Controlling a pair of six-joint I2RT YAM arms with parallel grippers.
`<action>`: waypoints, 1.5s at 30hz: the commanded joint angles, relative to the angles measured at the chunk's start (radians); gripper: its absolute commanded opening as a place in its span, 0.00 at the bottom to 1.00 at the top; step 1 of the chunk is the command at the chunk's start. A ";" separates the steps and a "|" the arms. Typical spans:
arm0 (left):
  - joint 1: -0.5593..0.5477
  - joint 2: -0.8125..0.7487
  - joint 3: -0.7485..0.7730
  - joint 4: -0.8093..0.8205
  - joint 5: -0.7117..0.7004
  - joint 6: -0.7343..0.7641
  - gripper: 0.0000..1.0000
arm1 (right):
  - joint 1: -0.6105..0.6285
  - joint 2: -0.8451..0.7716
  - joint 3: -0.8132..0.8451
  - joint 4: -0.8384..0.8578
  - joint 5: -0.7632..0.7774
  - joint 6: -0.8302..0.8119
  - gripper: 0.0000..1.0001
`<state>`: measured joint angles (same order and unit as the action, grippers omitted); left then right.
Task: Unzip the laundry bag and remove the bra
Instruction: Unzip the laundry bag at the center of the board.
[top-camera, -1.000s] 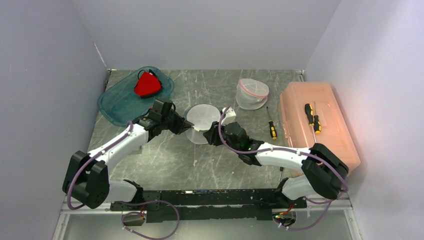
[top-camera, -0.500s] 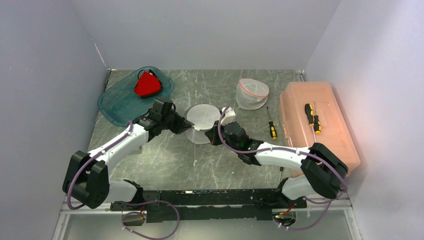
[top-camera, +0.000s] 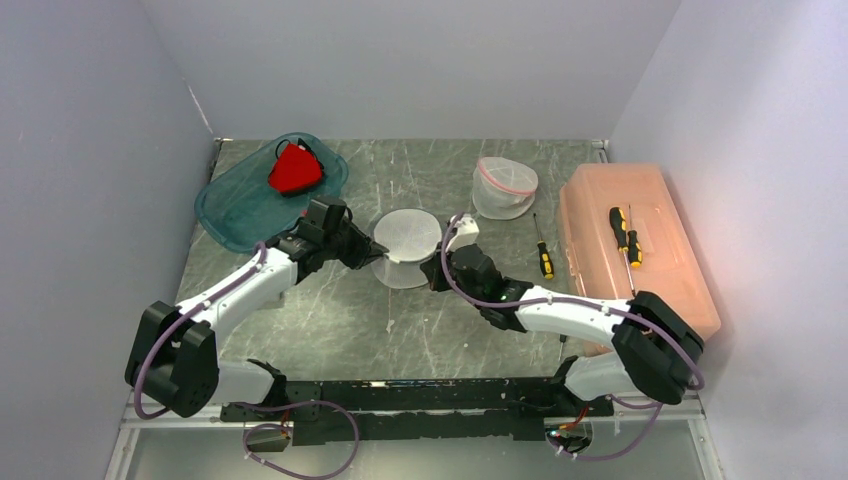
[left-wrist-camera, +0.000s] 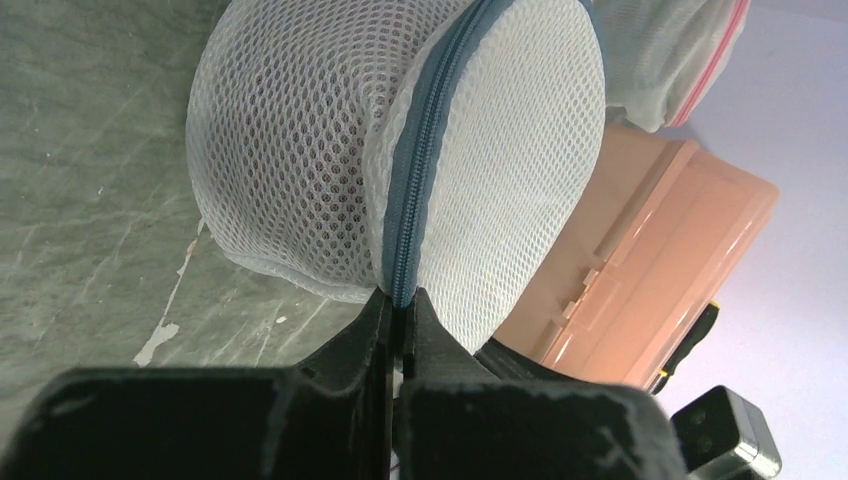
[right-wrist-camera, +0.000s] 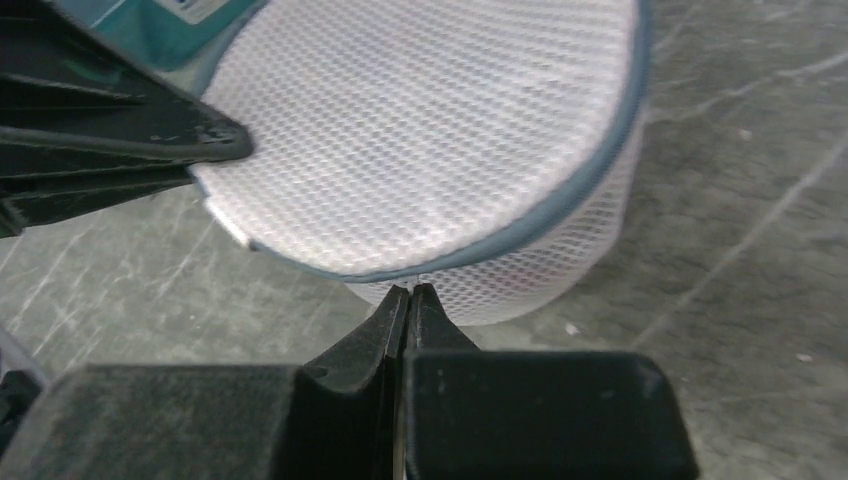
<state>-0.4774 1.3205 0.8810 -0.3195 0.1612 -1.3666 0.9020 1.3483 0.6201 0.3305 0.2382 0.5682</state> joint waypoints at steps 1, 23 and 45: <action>-0.003 0.015 0.033 0.004 0.038 0.118 0.03 | -0.034 -0.060 -0.041 -0.069 0.101 0.012 0.00; 0.002 0.316 0.385 -0.025 0.200 0.733 0.11 | 0.080 -0.327 -0.200 -0.138 0.043 -0.057 0.00; -0.196 -0.152 -0.059 0.038 -0.093 0.154 0.94 | 0.107 -0.248 -0.191 -0.014 0.054 0.010 0.00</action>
<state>-0.6205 1.1358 0.8436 -0.3317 0.1524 -1.0676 0.9974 1.0790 0.3569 0.2630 0.3283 0.5732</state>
